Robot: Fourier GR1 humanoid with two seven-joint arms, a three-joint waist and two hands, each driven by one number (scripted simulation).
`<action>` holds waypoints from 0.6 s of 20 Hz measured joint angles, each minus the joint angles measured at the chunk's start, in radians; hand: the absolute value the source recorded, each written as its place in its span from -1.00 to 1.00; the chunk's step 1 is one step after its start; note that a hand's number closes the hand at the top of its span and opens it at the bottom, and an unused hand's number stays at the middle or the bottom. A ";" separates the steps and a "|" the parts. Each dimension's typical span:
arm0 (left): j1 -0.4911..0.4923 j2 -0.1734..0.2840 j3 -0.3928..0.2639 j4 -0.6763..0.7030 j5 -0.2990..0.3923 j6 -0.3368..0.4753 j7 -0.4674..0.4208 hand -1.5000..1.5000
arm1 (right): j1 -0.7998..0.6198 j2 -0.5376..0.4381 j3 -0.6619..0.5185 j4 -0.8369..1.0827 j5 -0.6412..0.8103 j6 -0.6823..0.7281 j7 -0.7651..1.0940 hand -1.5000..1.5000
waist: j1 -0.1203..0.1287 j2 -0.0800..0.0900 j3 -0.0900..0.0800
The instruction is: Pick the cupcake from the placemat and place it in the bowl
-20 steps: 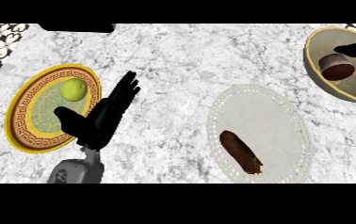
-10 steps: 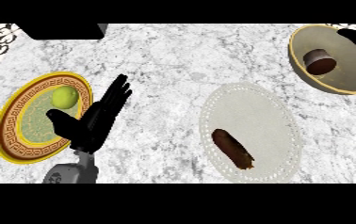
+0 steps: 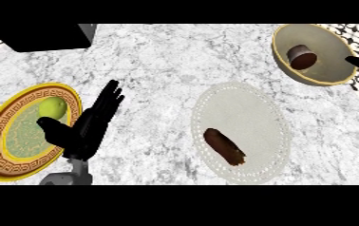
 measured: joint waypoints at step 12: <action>0.034 0.020 0.041 -0.030 0.014 0.014 0.002 0.00 | 0.586 0.281 0.020 -0.472 -0.127 0.245 -0.133 1.00 | -0.062 -0.006 0.000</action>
